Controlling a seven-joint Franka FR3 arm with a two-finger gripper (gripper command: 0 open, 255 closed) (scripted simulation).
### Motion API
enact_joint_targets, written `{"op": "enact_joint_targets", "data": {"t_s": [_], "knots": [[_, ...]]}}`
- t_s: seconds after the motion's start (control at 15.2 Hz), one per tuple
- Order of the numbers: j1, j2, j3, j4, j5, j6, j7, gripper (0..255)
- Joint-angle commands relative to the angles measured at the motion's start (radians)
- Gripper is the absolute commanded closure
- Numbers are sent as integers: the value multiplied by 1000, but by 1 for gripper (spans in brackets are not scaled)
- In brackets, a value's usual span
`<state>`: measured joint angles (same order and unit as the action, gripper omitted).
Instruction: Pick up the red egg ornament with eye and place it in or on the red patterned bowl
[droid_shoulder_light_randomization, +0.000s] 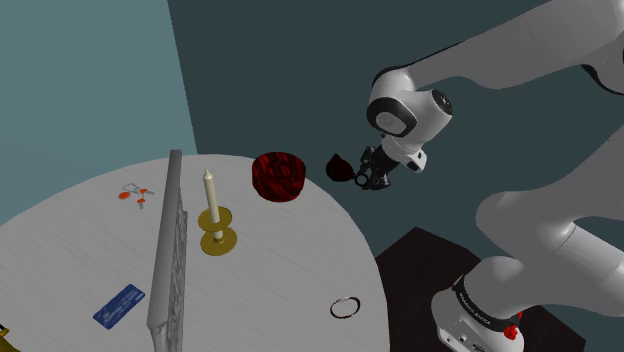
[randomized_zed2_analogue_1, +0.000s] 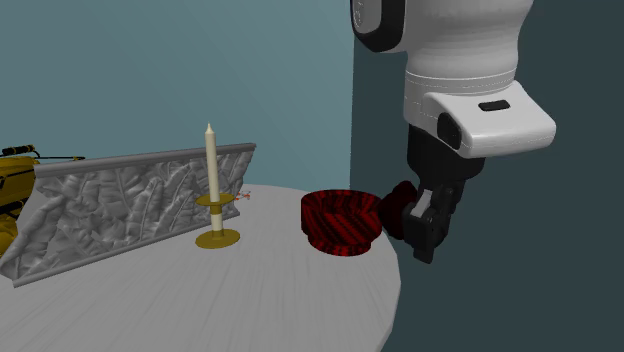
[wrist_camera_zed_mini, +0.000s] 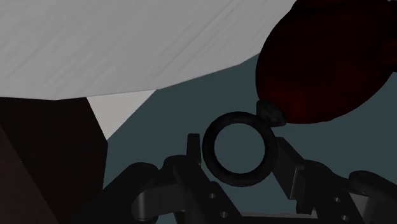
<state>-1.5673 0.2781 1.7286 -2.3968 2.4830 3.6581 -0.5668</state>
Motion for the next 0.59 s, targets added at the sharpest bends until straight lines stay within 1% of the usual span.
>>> {"op": "enact_joint_targets", "data": {"t_s": [0.0,0.2,0.46,0.53], "knots": [[-55,17,53,18,3,32,-11,255],[-112,44,123,35,4,81,-18,255],[-165,80,195,61,6,145,-26,255],[-79,50,123,94,30,139,-31,255]]}}
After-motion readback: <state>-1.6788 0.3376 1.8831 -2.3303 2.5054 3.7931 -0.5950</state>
